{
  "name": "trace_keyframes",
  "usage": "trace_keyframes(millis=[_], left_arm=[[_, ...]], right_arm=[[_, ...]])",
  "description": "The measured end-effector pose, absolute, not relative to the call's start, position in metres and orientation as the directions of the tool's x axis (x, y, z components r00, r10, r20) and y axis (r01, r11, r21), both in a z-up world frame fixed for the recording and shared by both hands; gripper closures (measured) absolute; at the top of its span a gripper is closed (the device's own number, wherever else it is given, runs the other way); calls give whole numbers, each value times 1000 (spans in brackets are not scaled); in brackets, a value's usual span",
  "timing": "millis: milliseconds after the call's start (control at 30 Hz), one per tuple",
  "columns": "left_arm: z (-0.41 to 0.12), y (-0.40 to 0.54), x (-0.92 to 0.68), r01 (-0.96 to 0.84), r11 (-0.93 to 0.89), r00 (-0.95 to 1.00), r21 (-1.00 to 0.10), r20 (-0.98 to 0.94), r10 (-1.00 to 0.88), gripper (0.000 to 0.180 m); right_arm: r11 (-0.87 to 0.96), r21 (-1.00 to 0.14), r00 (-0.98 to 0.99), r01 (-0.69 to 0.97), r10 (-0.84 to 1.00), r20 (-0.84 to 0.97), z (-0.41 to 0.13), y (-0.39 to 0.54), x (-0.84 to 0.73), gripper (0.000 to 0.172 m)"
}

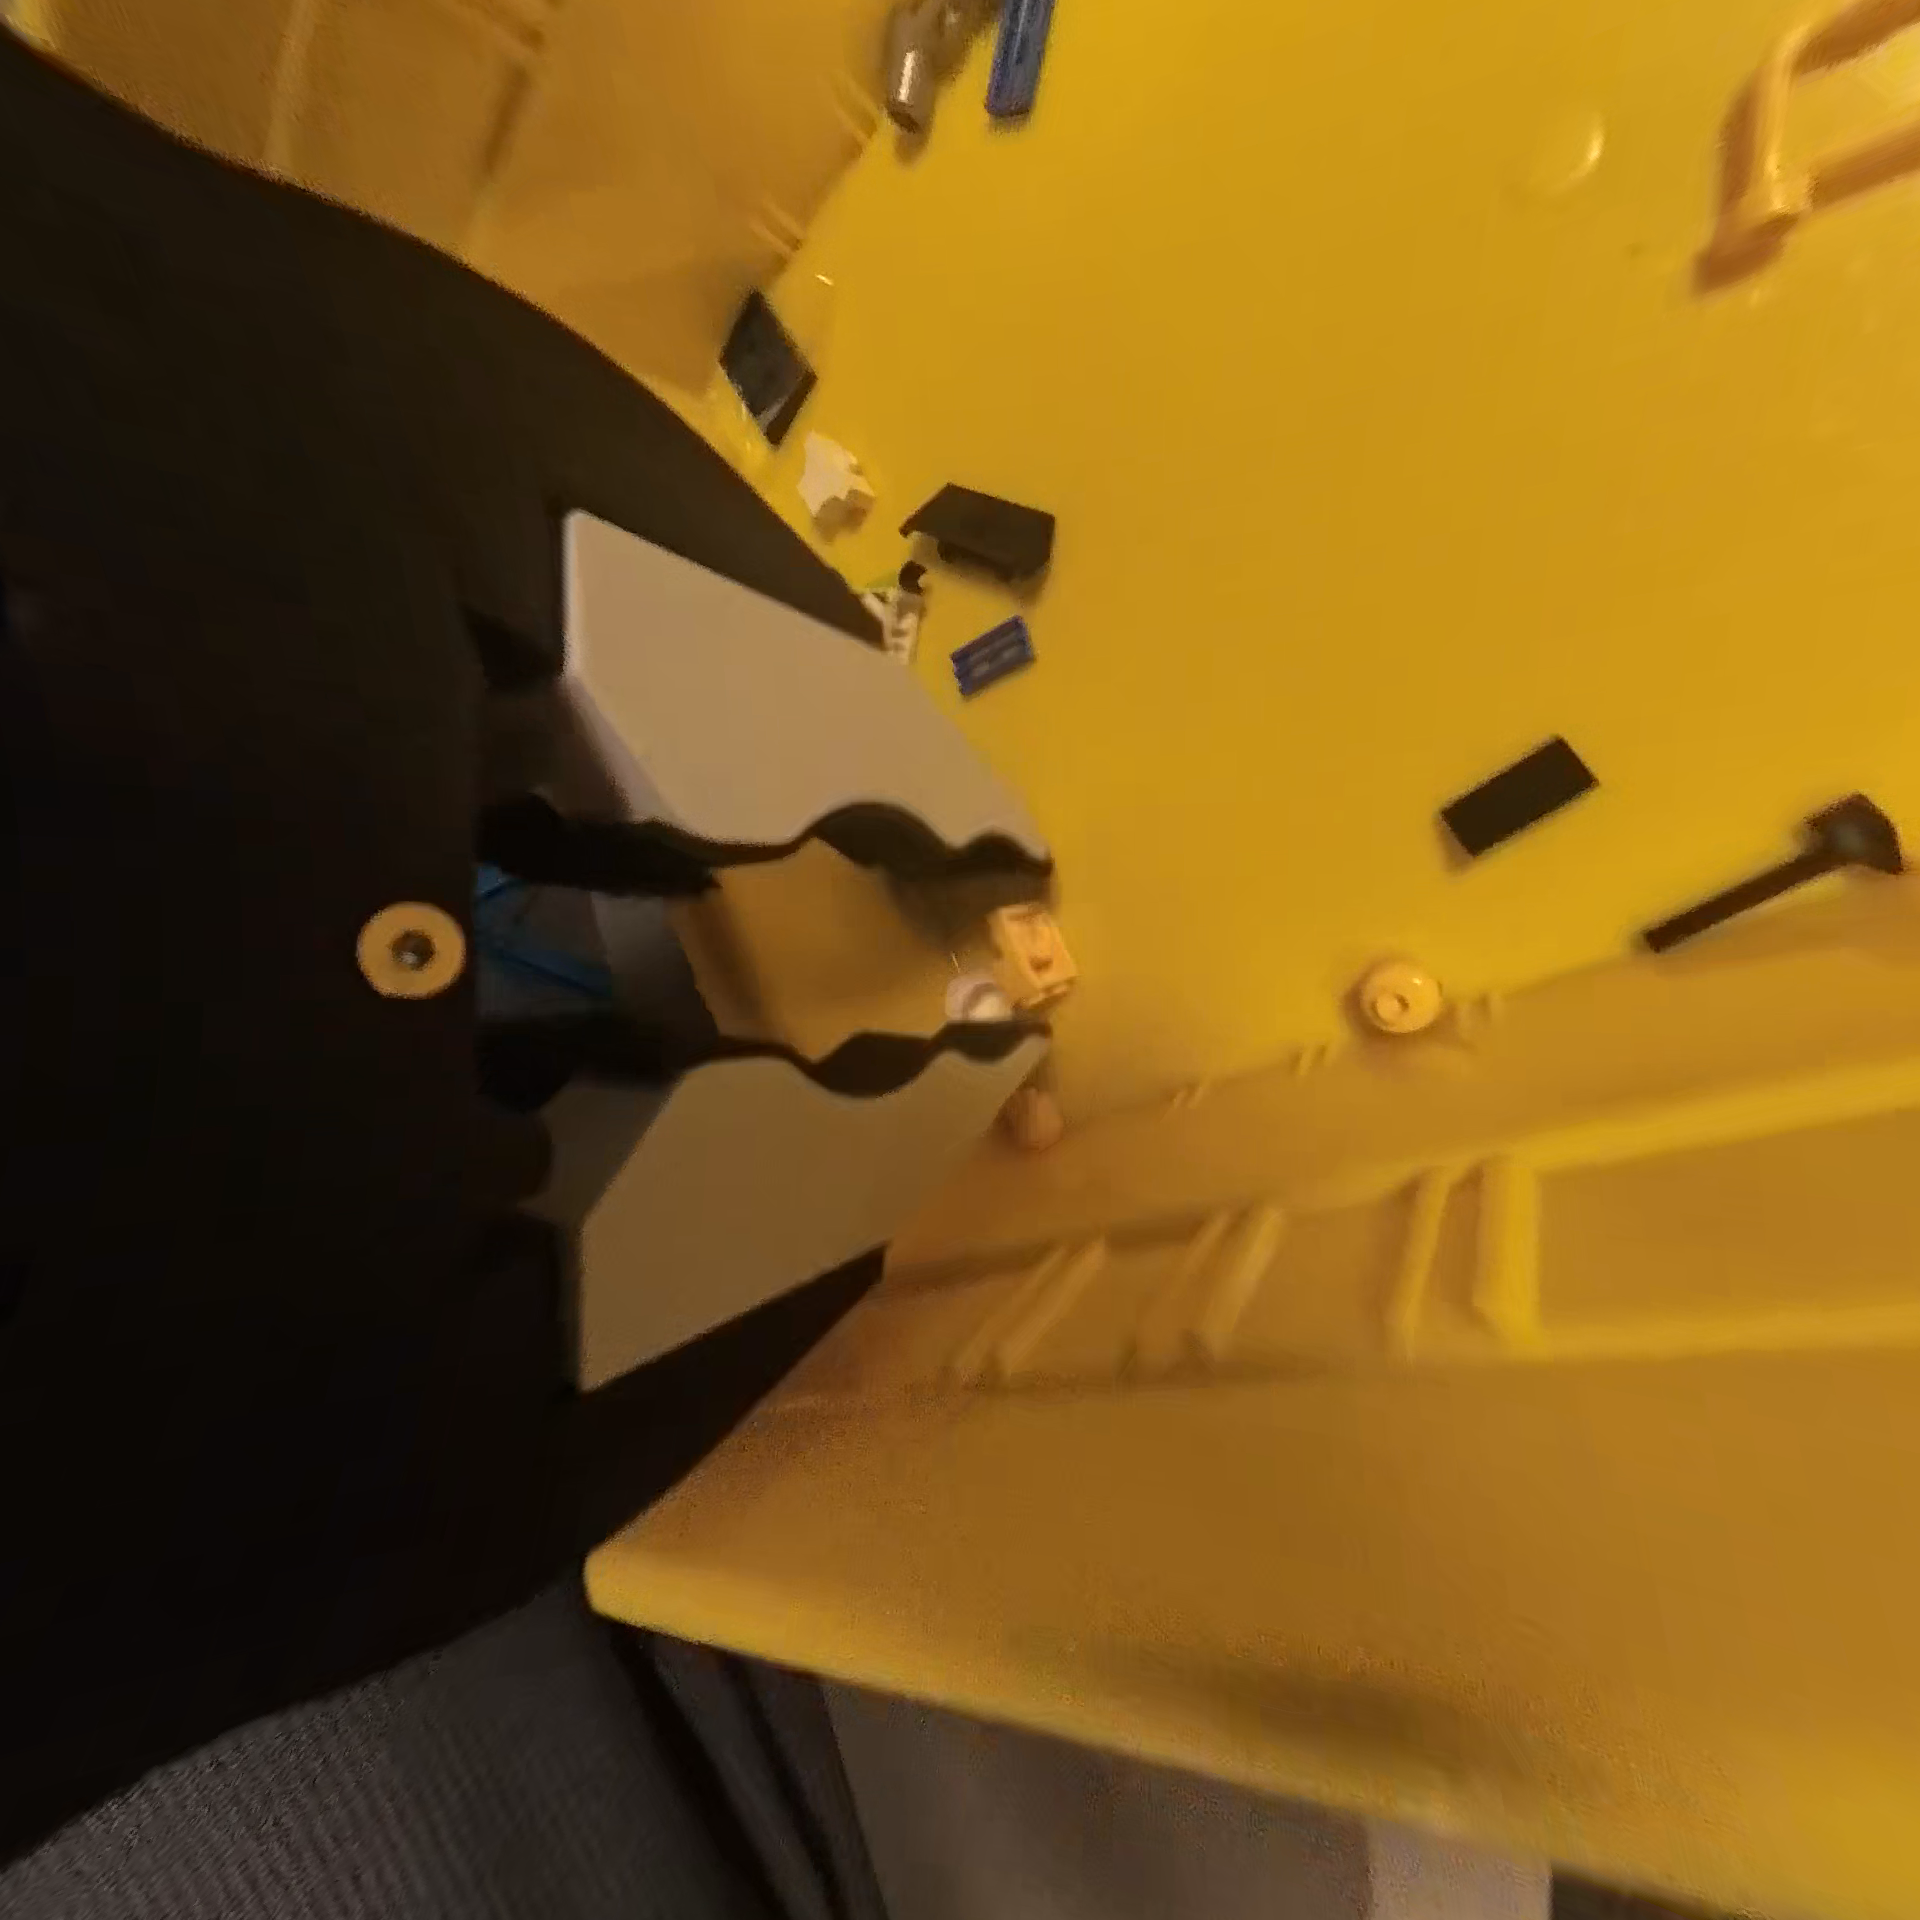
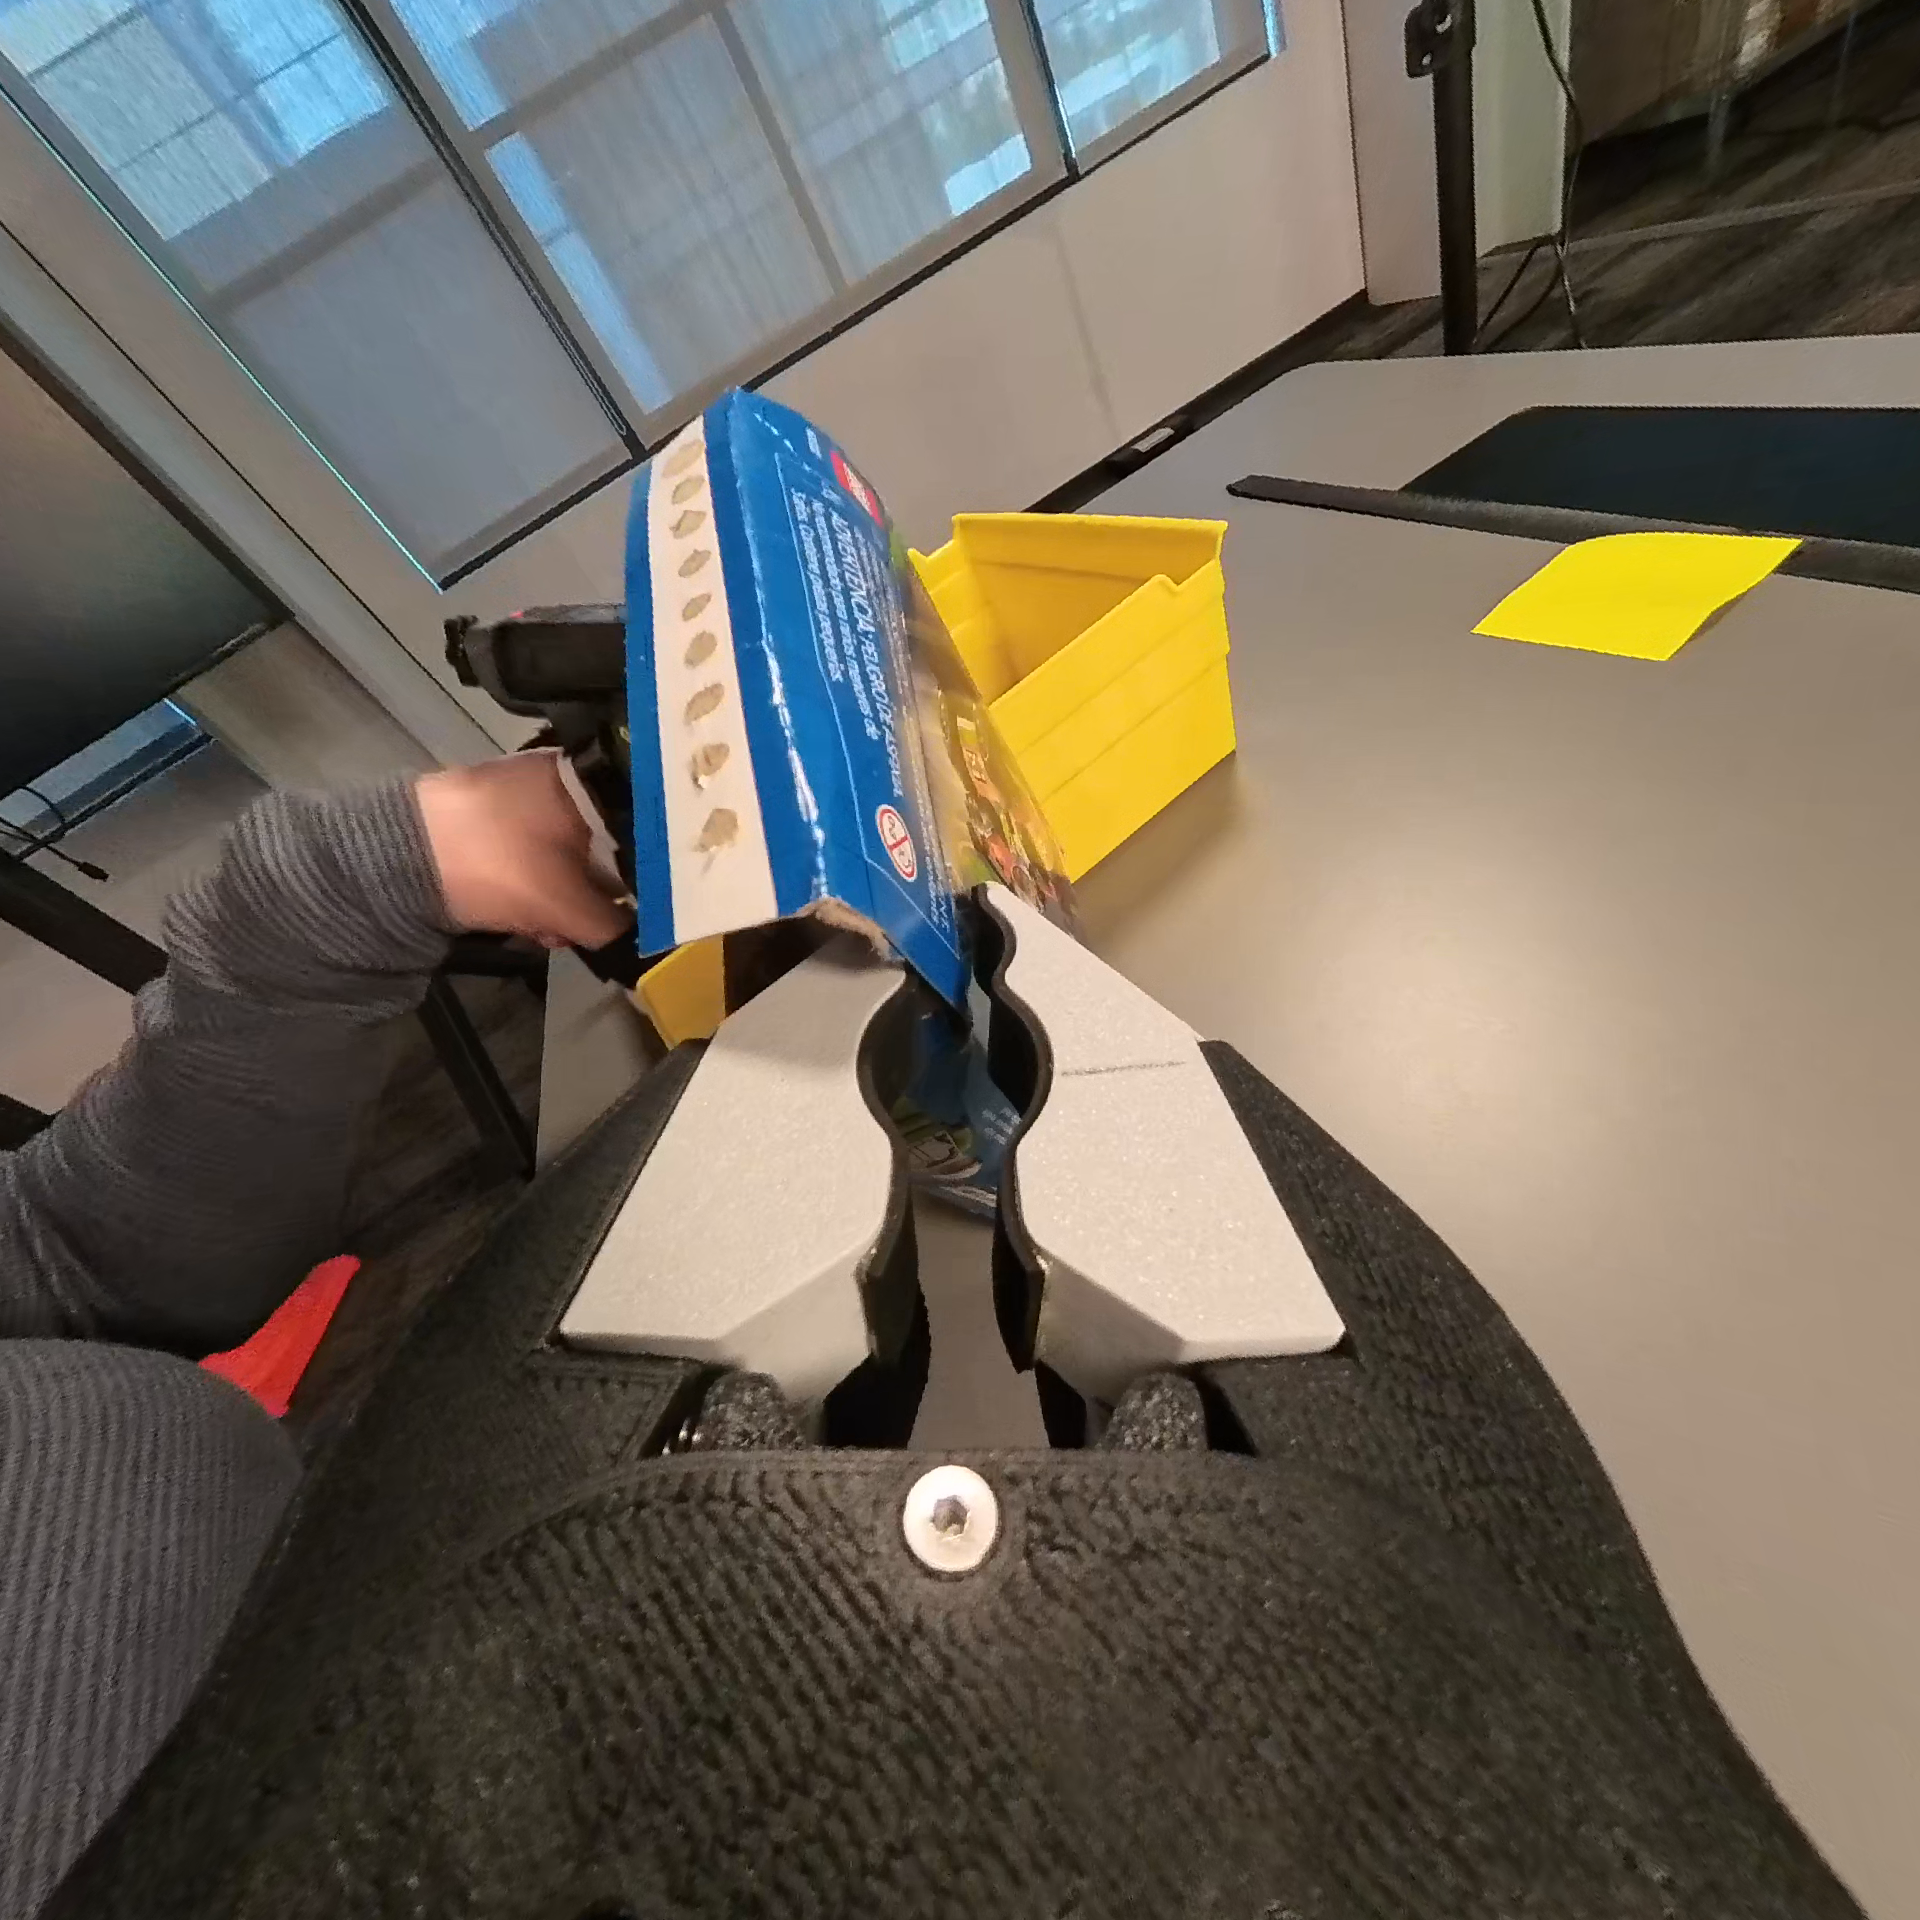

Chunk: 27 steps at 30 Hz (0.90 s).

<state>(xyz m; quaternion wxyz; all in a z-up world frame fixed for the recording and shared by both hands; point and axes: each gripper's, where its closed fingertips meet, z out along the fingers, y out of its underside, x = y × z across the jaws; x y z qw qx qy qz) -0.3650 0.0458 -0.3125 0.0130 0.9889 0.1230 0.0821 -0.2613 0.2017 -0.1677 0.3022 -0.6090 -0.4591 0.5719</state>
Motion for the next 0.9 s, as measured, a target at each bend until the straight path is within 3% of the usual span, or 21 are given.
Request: trace_keyframes(millis=[100, 200, 267, 333, 400, 467, 533, 633, 900], left_arm=[[-313, 52, -359, 204, -979, 965, -8, 171, 200, 162], [-307, 64, -366, 210, -966, 971, -149, 148, 188, 163], [-288, 76, -375, 244, -919, 969, -310, 126, 214, 163], [-248, 92, -388, 242, -804, 968, -543, 76, 240, 162], [-191, 106, -396, 141, -618, 970, -773, -15, 241, 162], [-133, 114, -383, -24, -403, 977, -915, -107, 186, 162], [-107, 122, -350, -61, -295, 996, -954, -77, 44, 162], [-108, 136, -290, -68, -285, 967, -956, 7, -255, 162], [-145, 180, -281, -267, -468, 959, -843, -184, -216, 161]], right_arm=[[-395, -893, -77, 215, 905, -419, -168, 201, -261, 168], [-396, -893, -78, 215, 904, -420, -168, 201, -261, 169], [-396, -893, -77, 214, 904, -420, -168, 202, -262, 168], [-398, -892, -76, 213, 904, -421, -168, 202, -262, 169], [-400, -892, -74, 210, 903, -423, -168, 202, -262, 168], [-404, -891, -76, 208, 901, -427, -168, 202, -263, 168], [-409, -889, -77, 205, 899, -432, -168, 202, -264, 168], [-416, -887, -78, 203, 896, -438, -168, 202, -264, 168], [-409, -889, -82, 203, 898, -432, -167, 201, -264, 168]])
